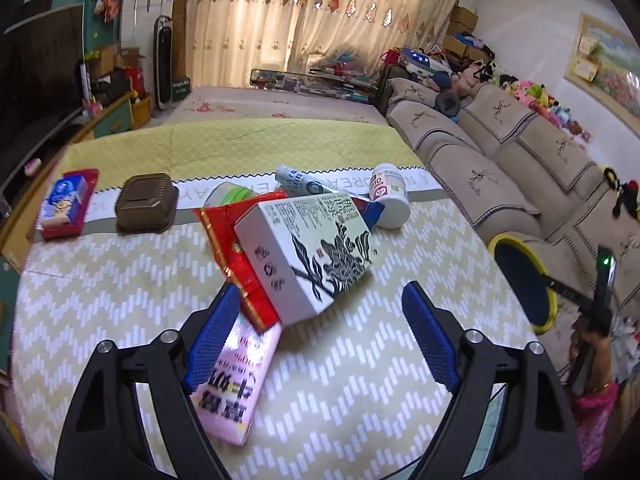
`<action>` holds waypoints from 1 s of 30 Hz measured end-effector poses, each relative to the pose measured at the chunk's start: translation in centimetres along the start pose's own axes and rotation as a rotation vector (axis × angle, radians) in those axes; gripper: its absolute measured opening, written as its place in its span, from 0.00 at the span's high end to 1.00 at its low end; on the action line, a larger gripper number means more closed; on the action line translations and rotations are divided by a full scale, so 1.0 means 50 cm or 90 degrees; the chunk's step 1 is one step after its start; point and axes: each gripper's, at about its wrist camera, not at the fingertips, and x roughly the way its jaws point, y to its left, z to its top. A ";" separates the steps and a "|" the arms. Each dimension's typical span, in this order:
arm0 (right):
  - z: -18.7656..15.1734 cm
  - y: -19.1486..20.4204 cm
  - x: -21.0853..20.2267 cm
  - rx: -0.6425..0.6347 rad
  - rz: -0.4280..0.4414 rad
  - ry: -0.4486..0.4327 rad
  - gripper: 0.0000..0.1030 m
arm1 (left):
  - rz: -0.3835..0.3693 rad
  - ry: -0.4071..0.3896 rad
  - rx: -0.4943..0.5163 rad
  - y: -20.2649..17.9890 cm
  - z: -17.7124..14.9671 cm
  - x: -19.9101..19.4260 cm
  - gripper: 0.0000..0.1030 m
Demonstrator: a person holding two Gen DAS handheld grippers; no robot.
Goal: Collect trash
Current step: 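Grasp the white-and-green tea carton lying on the table with the left gripper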
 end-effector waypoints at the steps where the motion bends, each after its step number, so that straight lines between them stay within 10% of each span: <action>1: 0.000 -0.001 0.002 0.000 0.000 0.001 0.49 | -0.006 0.000 -0.003 0.003 0.003 0.003 0.21; 30: 0.000 0.009 0.025 0.001 0.009 0.017 0.47 | -0.001 0.065 -0.018 -0.019 0.061 0.121 0.29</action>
